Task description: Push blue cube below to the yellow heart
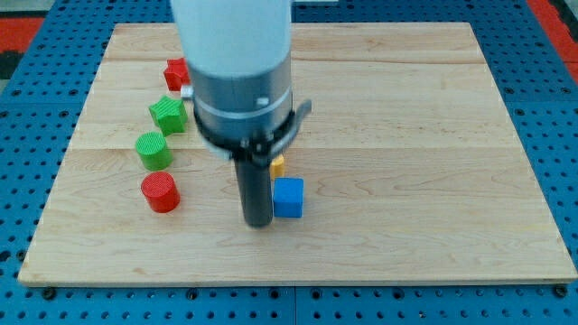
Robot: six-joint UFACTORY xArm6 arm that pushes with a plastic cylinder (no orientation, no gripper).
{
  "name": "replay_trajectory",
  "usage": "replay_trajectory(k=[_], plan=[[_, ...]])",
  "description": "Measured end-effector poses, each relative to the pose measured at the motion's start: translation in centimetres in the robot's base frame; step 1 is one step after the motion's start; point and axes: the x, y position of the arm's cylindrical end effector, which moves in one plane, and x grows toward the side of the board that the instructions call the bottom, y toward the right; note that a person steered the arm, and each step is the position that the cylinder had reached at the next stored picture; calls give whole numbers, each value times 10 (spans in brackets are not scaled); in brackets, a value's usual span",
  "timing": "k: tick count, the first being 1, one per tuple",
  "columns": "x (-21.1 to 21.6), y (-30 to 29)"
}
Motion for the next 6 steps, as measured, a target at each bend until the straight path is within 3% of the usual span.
replay_trajectory(k=[2,6], plan=[[-33,111],[-40,46]])
